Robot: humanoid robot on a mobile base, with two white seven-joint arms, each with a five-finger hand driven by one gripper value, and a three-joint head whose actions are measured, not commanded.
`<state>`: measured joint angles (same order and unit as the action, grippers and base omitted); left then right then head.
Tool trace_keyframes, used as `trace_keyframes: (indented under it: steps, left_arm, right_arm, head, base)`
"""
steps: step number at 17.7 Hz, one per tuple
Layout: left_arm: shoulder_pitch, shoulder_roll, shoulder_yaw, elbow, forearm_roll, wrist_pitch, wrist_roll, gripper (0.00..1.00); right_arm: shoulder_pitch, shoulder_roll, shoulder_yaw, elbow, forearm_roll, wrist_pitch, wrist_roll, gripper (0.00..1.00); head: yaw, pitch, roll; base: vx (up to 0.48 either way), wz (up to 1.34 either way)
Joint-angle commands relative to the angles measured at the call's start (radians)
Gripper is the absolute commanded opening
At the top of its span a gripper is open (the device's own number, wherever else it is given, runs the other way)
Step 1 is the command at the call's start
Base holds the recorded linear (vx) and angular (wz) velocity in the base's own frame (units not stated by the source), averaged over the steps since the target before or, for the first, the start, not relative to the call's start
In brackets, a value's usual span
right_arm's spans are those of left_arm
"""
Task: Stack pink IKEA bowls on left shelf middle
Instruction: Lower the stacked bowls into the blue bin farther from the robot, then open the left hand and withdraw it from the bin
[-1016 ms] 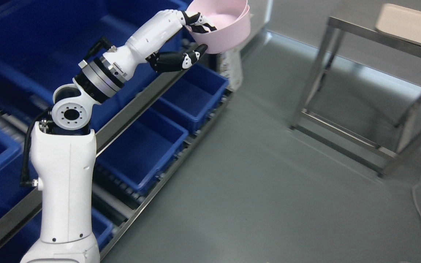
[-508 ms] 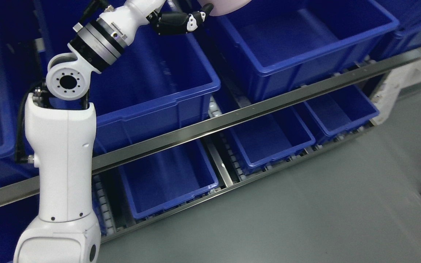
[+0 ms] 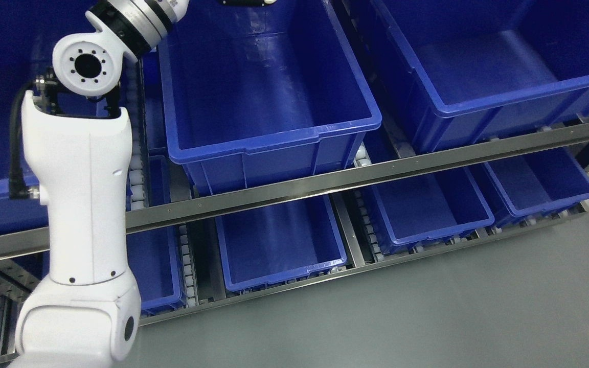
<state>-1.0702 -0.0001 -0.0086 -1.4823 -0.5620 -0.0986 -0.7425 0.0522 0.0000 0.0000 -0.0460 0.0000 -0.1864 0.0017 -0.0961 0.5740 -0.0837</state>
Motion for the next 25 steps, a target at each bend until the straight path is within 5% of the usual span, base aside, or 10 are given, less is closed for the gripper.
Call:
trace_keyframes:
  steps: [1, 4, 9, 17, 20, 25]
  left_arm:
    - [0.053, 0.018, -0.073, 0.121, -0.068, -0.022, -0.015, 0.07]
    - [0.090, 0.026, -0.070, 0.183, -0.090, -0.068, -0.015, 0.07]
    - [0.084, 0.149, -0.065, 0.273, -0.092, -0.082, -0.015, 0.07]
    - [0.082, 0.031, -0.117, 0.367, -0.092, -0.092, -0.006, 0.10]
    - [0.087, 0.031, -0.106, 0.369, -0.111, -0.090, -0.001, 0.22]
    - [0.090, 0.029, -0.079, 0.367, -0.110, -0.085, 0.054, 0.56]
  right_arm:
    - [0.000, -0.017, -0.009, 0.000, 0.008, 0.001, 0.003, 1.00]
    - [0.000, -0.017, -0.011, 0.000, 0.008, 0.001, 0.001, 1.00]
    - [0.000, -0.017, -0.009, 0.000, 0.008, 0.001, 0.001, 1.00]
    - [0.000, -0.017, -0.009, 0.000, 0.008, 0.001, 0.001, 1.00]
    - [0.000, -0.017, -0.009, 0.000, 0.008, 0.001, 0.001, 1.00]
    - [0.000, -0.017, -0.009, 0.000, 0.008, 0.001, 0.001, 1.00]
  head:
    - [0.0000, 0.000, 0.000]
    - [0.0000, 0.000, 0.000]
    - [0.0000, 0.000, 0.000]
    - [0.0000, 0.000, 0.000]
    - [0.0000, 0.000, 0.000]
    - [0.0000, 0.000, 0.000]
  base:
    - [-0.016, -0.05]
    - [0.009, -0.05]
    - [0.002, -0.01]
    - [0.000, 0.00]
    - [0.000, 0.00]
    - [0.000, 0.00]
